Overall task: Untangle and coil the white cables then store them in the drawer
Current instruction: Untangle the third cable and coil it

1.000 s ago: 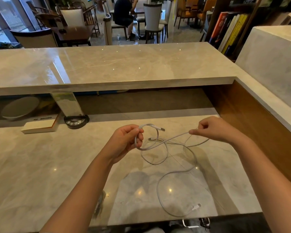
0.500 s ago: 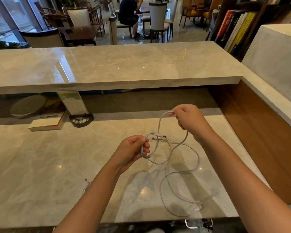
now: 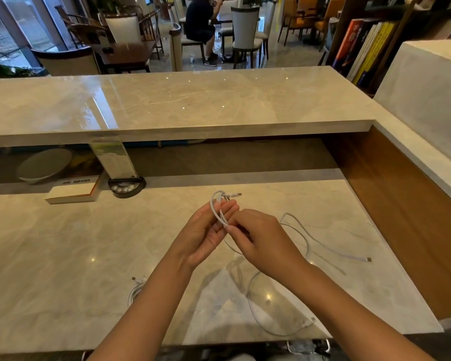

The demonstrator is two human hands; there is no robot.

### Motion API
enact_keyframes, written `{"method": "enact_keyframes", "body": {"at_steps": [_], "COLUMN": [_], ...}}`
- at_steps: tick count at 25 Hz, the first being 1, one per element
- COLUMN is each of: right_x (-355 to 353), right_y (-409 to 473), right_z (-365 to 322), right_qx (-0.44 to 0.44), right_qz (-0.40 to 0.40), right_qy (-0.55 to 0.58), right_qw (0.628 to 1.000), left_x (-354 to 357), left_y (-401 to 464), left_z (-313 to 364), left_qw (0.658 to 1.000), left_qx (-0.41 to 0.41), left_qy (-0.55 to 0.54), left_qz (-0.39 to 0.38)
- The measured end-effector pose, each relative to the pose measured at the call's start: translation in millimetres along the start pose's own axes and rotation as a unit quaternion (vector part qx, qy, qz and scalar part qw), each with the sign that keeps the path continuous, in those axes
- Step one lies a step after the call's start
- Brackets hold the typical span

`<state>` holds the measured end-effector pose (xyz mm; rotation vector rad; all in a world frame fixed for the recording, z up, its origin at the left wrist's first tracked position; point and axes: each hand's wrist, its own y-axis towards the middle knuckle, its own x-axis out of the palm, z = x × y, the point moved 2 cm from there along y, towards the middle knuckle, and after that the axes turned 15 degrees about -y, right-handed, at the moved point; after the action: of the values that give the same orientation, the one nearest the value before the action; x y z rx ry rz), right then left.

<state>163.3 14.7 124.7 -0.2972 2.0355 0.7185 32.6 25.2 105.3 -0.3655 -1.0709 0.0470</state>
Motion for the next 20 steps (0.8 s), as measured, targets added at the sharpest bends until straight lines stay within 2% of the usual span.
{"method": "enact_keyframes", "body": {"at_steps": [2,5,10,14,16,18,20], "right_x": [-3,-1,10,2,-3,-11,-23], "right_y": [-3,-7,-13,-4,-3,-6,-6], "right_z": [1,4,3,19,37,62,86], "right_qx": [0.007,0.002,-0.057,-0.018,0.006,0.049,0.086], "right_qz": [0.031,0.008,-0.012,-0.119,-0.193,-0.284,-0.350], "right_qy": [0.017,0.019,-0.134,-0.122,-0.054,0.038,0.067], "right_qw": [0.999,1.000,0.989,0.985,0.980,0.957,0.930], "left_x": [-1,-2,0,-6,-11,-19,-24], "left_y": [-2,0,-1,-7,-8,-7,-9], "left_z": [2,6,7,15,22,29,35], "left_qw": [1.000,0.999,0.997,0.994,0.996,0.996,0.995], "left_qx": [0.007,0.028,0.002,-0.035,-0.037,-0.032,-0.037], "left_qy": [-0.022,-0.021,0.070,0.093,0.064,0.021,0.008], "left_qz": [-0.005,0.006,-0.019,-0.038,-0.057,-0.075,-0.096]}}
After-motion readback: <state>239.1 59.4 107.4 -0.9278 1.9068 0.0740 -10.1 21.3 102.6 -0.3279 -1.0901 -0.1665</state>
